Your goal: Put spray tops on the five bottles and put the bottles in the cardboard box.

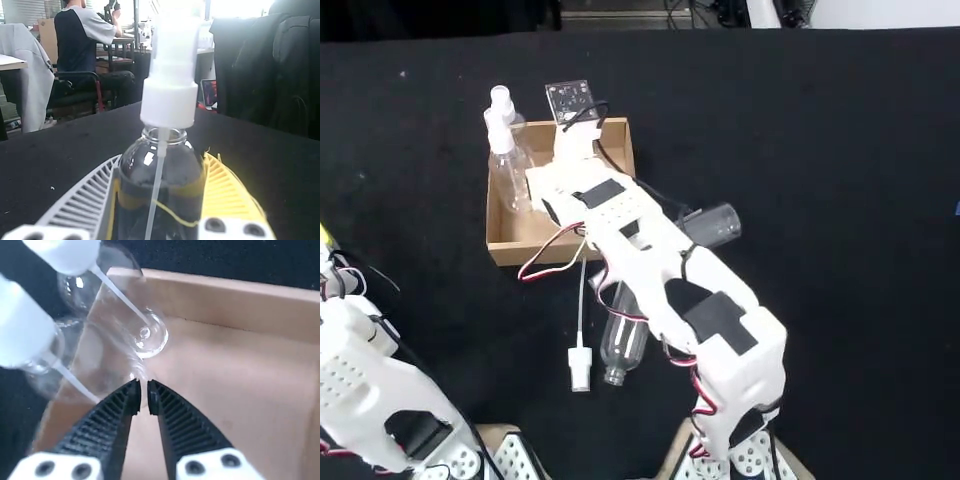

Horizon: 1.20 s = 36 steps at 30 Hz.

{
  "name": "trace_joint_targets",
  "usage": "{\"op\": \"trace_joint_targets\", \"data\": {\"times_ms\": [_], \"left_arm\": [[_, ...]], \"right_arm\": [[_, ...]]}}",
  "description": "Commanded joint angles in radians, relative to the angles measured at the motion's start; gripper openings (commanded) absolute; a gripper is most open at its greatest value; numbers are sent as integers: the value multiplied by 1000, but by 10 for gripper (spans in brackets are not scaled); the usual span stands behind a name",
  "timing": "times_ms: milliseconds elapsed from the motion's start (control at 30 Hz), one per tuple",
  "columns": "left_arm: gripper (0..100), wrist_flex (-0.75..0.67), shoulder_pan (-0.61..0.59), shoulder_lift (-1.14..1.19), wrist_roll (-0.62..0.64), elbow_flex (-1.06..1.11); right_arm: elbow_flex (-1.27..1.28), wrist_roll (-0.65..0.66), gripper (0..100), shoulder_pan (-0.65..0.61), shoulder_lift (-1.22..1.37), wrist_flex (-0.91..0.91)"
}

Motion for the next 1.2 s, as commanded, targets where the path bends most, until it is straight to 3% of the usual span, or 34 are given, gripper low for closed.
{"op": "trace_joint_targets", "data": {"times_ms": [0,333,733,967,1167], "left_arm": [[30,-25,27,-15,2,-39],[30,-18,51,-5,0,-130],[30,-17,58,-5,0,-50],[33,-31,101,-57,2,-47],[33,55,137,-52,0,-38]], "right_arm": [[-2,0,11,58,-179,91],[2,0,11,196,-351,250],[68,2,11,374,-527,422],[352,2,11,509,-713,236],[572,2,11,522,-734,-20]]}}
